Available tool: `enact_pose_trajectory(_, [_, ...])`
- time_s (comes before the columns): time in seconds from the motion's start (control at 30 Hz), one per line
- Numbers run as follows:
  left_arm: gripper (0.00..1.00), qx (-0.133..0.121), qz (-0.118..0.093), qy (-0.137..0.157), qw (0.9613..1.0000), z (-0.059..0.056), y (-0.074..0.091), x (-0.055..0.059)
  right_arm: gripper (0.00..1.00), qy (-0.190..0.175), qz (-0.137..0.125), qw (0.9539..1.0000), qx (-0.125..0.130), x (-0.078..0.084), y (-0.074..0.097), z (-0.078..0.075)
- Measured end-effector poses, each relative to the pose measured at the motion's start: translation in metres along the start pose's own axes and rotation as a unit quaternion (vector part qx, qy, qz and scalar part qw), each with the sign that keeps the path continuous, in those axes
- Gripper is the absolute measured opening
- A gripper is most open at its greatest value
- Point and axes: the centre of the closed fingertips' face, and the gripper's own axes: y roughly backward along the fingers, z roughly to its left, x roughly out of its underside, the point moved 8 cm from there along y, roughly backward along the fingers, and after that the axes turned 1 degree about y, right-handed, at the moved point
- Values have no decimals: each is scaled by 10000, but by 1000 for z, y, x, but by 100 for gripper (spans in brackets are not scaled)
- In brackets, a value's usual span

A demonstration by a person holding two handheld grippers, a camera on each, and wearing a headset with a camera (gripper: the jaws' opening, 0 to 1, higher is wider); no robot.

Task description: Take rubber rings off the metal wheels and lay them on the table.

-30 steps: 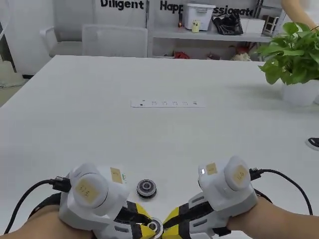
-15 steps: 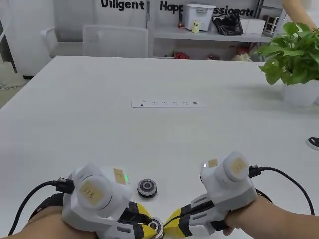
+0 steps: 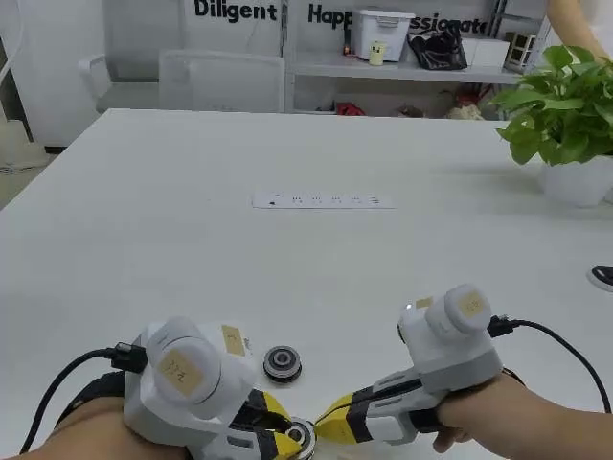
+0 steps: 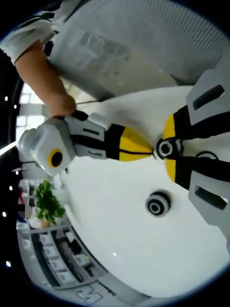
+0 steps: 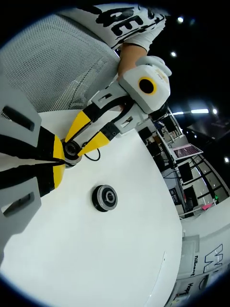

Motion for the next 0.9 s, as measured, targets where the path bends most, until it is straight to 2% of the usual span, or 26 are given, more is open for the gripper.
enact_pose_trajectory(0.4, [12,-89,54,33,9999,0,-1,-1,0,-125,-132,9998,-73,-3,2,3])
enact_pose_trajectory(0.9, [12,-102,57,36,9999,0,-1,-2,0,30,-107,9996,-276,-7,-4,13])
